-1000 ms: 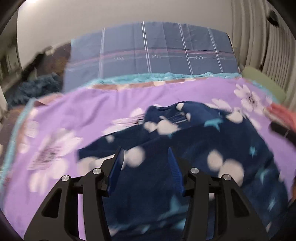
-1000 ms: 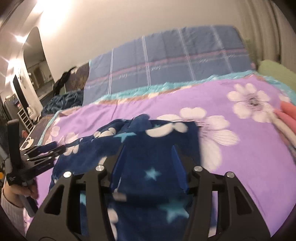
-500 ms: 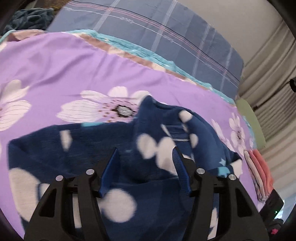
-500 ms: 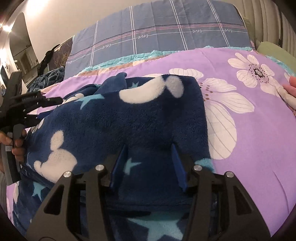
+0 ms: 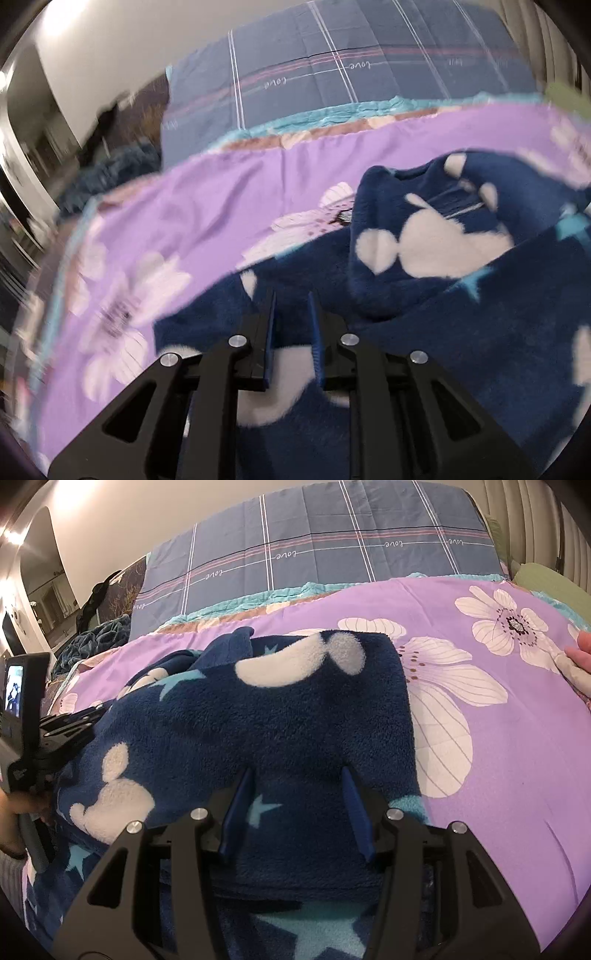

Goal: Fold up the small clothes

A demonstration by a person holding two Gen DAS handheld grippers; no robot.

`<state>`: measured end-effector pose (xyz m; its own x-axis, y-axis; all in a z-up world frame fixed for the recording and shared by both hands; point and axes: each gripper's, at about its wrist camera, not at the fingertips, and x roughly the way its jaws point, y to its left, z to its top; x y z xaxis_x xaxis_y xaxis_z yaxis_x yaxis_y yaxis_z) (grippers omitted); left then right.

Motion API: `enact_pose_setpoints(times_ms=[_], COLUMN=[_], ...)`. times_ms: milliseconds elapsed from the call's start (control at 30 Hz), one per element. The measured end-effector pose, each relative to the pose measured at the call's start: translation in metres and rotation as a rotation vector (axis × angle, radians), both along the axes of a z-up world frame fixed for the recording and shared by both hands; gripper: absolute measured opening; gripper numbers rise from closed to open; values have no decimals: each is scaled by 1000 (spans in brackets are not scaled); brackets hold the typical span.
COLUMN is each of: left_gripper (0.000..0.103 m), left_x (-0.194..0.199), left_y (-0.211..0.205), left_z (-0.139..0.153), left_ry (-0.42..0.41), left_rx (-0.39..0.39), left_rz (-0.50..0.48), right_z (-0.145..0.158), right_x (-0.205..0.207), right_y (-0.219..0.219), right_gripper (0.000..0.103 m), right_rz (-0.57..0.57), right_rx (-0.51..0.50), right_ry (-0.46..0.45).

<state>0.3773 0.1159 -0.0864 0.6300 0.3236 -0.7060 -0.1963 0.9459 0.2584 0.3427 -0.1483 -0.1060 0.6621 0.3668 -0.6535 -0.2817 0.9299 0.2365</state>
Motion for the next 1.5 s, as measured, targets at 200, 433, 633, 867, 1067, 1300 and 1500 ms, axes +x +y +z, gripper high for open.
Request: enact_pose_setpoints(times_ms=[200, 433, 633, 867, 1067, 1300, 1500], left_gripper=[50, 67, 72, 83, 86, 88, 89], left_x=[-47, -36, -40, -182, -304, -385, -421], left_y=[-27, -60, -66, -47, -4, 26, 26], left_z=[36, -23, -23, 42, 37, 16, 16], left_ry=[-130, 2, -9, -187, -181, -204, -217], left_rx=[-238, -175, -107, -295, -331, -394, -354], left_rz=[-232, -298, -278, -311, -187, -37, -39], right_z=[0, -1, -1, 31, 10, -11, -11], right_x=[0, -1, -2, -87, -210, -314, -333], right_y=[0, 3, 14, -26, -52, -36, -17], right_gripper=[51, 51, 51, 59, 48, 45, 56], right_rz=[-3, -6, -22, 86, 321, 526, 612], right_rx=[-3, -19, -92, 26, 206, 238, 273], right_ry=[-2, -7, -20, 29, 219, 328, 339])
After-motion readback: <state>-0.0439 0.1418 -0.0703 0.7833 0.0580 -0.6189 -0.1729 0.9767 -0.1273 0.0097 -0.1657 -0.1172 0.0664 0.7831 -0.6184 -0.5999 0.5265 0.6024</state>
